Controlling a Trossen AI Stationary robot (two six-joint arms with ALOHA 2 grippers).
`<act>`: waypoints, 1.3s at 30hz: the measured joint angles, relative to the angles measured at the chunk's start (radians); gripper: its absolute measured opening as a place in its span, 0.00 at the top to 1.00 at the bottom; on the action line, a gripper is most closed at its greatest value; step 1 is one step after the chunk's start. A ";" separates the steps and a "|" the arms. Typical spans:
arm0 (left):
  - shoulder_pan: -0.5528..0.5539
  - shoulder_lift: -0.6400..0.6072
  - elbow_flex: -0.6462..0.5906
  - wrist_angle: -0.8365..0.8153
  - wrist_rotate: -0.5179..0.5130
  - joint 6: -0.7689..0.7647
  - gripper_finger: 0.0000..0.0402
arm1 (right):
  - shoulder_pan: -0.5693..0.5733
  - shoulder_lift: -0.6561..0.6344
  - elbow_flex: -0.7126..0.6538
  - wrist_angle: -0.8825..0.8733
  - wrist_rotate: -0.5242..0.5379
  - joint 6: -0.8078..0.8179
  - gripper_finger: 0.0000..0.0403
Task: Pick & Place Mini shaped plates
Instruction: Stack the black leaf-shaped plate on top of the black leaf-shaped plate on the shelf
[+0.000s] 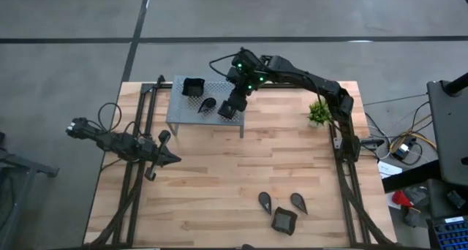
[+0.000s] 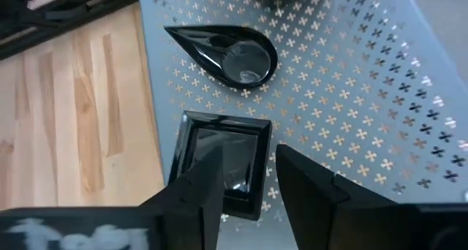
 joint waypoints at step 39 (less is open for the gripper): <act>0.000 0.000 0.000 0.000 0.000 0.000 1.00 | 0.399 -0.086 -0.218 -0.407 0.000 0.173 0.73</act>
